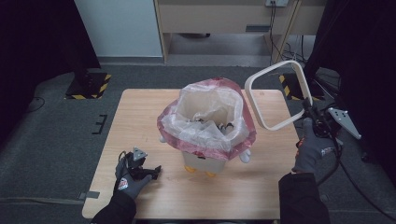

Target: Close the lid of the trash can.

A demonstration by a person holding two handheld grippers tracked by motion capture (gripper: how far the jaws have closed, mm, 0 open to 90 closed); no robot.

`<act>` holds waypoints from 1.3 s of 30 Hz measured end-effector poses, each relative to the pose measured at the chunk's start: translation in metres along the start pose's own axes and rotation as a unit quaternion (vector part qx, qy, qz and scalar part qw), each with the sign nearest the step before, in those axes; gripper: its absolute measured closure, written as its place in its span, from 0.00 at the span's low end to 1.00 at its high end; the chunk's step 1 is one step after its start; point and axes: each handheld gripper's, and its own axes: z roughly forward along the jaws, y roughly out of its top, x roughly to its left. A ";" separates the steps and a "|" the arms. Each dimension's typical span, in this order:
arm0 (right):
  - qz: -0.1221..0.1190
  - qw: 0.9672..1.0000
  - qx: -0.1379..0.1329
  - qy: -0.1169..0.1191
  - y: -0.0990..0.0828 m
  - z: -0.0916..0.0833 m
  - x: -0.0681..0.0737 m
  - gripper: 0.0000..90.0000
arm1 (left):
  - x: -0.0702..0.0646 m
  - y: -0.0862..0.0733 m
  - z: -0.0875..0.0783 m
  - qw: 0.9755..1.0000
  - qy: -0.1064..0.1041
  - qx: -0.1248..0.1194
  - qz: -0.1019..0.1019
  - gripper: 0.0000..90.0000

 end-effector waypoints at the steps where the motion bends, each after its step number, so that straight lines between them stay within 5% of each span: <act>1: 0.004 1.000 -0.004 0.003 0.002 0.000 0.000 0.88 | 0.000 0.000 0.000 1.000 0.000 0.000 0.000 0.00; 13: 0.002 0.997 -0.025 0.066 0.034 -0.008 0.011 0.88 | 0.001 0.000 0.000 1.000 -0.002 0.000 0.002 0.00; 23: 0.003 0.990 -0.011 0.142 0.060 -0.010 0.034 0.89 | 0.005 -0.003 -0.004 1.000 -0.004 -0.010 0.004 0.08; 30: -0.026 0.981 0.020 0.189 0.069 -0.009 0.060 0.89 | 0.008 -0.002 -0.010 1.000 -0.009 -0.008 -0.003 0.20; 39: -0.030 0.963 0.070 0.259 0.073 -0.006 0.091 0.89 | 0.011 0.002 -0.023 0.997 0.001 -0.067 -0.028 0.25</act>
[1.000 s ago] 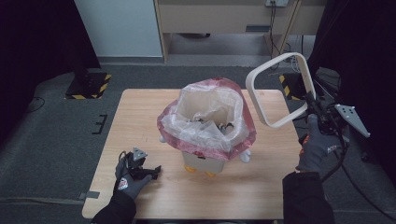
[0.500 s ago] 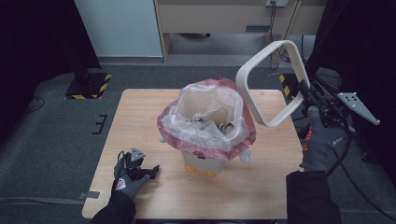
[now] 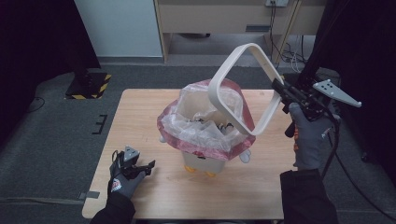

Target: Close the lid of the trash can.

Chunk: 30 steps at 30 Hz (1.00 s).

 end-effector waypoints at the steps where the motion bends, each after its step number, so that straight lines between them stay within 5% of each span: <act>1: 0.003 1.000 0.005 0.009 0.000 0.002 0.002 0.89 | 0.000 0.000 -0.001 1.000 -0.001 -0.004 -0.006 0.25; 9: 0.029 0.997 0.048 0.051 -0.002 0.017 0.015 0.89 | 0.004 0.000 -0.003 1.000 -0.002 -0.012 -0.018 0.26; 19: 0.047 0.993 0.083 0.068 -0.008 0.033 0.024 0.89 | 0.006 0.005 -0.016 0.997 0.007 -0.064 -0.031 0.32; 24: 0.049 0.991 0.103 0.070 -0.012 0.041 0.028 0.89 | 0.009 0.007 -0.024 0.994 0.016 -0.095 -0.047 0.33; 30: 0.049 0.989 0.122 0.072 -0.016 0.049 0.029 0.89 | 0.012 0.006 -0.028 0.993 0.019 -0.103 -0.060 0.33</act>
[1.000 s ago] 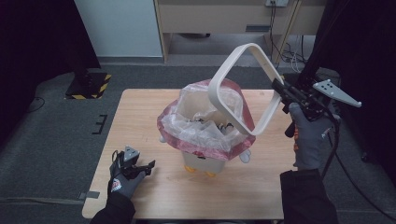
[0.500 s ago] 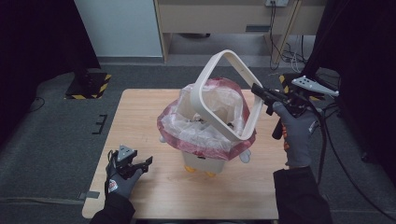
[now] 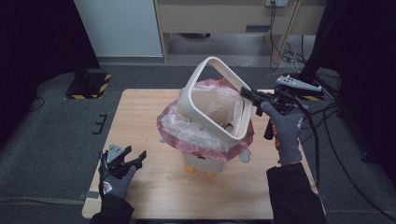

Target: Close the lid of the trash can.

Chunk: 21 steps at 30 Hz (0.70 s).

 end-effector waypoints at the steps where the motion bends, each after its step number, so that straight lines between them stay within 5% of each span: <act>1: 0.000 1.000 0.002 -0.001 0.000 0.001 0.000 0.89 | 0.000 0.000 0.000 1.000 0.000 -0.001 0.000 0.33; 9: -0.003 1.000 0.028 -0.009 -0.002 0.014 -0.001 0.88 | -0.001 0.011 -0.012 0.999 -0.003 -0.048 -0.005 0.34; 21: -0.021 0.999 0.043 -0.024 -0.006 0.023 0.003 0.86 | -0.001 0.021 -0.024 0.996 -0.014 -0.080 -0.026 0.34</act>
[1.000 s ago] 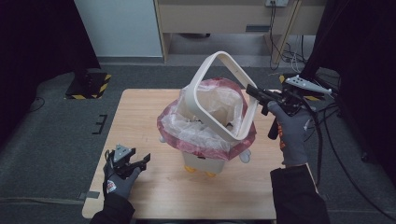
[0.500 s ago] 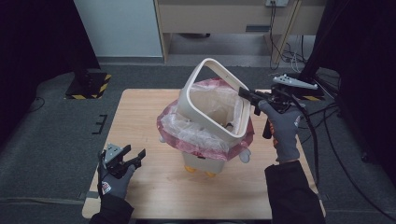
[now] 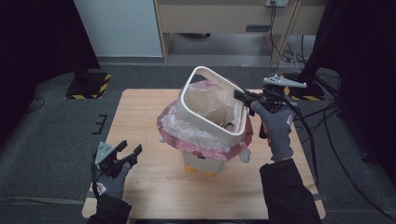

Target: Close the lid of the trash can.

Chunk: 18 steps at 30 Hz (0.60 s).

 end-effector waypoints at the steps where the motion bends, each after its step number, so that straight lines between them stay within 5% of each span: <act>1: -0.003 1.000 0.000 0.001 -0.001 0.000 0.000 0.86 | 0.000 0.002 -0.001 1.000 -0.002 -0.005 -0.002 0.34; 13: 0.007 0.998 -0.037 0.053 -0.008 -0.002 -0.006 0.77 | -0.006 0.037 -0.022 0.997 -0.023 -0.066 -0.015 0.33; 18: 0.011 0.998 -0.043 0.050 -0.009 -0.002 -0.007 0.80 | -0.014 0.056 -0.032 0.995 -0.036 -0.096 -0.013 0.31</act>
